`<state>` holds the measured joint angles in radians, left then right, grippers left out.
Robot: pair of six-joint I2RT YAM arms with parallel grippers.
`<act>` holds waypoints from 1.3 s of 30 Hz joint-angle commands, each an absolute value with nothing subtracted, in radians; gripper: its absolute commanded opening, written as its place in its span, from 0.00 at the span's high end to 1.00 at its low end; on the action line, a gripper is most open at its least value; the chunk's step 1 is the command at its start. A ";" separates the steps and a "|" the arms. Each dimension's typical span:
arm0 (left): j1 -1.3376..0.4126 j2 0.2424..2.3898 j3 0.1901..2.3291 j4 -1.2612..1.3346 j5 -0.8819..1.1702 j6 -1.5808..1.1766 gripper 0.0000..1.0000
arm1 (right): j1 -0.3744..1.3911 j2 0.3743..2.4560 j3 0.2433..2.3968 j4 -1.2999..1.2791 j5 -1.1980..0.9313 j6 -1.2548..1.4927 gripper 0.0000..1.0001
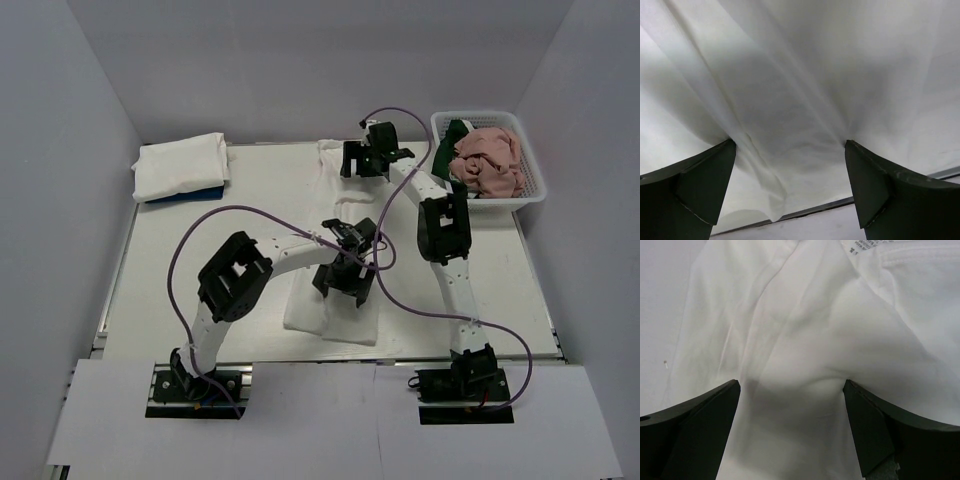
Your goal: Fold and stack the t-shirts
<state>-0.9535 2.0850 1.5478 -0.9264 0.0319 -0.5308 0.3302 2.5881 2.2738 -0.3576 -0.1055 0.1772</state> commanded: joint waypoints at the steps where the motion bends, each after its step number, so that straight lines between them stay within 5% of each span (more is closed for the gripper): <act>1: -0.968 2.177 1.612 -0.764 0.155 -0.529 0.00 | 0.284 2.638 2.277 -0.212 -0.156 0.205 0.10; 12: -1.000 1.932 1.541 -0.795 -0.062 -0.600 0.00 | 0.294 2.447 2.266 -0.184 -0.242 0.143 0.10; 20: -1.008 1.508 1.095 -0.778 -0.270 -0.771 0.00 | 0.354 1.820 1.506 -0.057 -0.025 0.226 0.10; 25: -0.996 1.474 0.962 -0.764 -0.339 -0.929 0.00 | 0.385 1.436 0.928 -0.014 -0.009 0.416 0.10; 30: -0.973 1.519 0.928 -0.629 -0.261 -0.914 0.00 | 0.426 1.146 0.708 -0.234 -0.067 0.489 0.10; 34: -0.951 1.538 0.897 -0.581 -0.238 -0.891 0.12 | 0.452 0.994 0.612 -0.406 -0.126 0.525 0.10; 39: -0.951 1.529 0.838 -0.540 -0.111 -0.882 0.40 | 0.471 0.966 0.565 -0.518 -0.193 0.545 0.10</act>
<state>-0.9539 1.5497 0.8814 -0.5915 -0.2092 -0.8909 0.4599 0.9726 0.5812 -0.4320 -0.1322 0.5087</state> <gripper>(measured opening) 0.642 0.904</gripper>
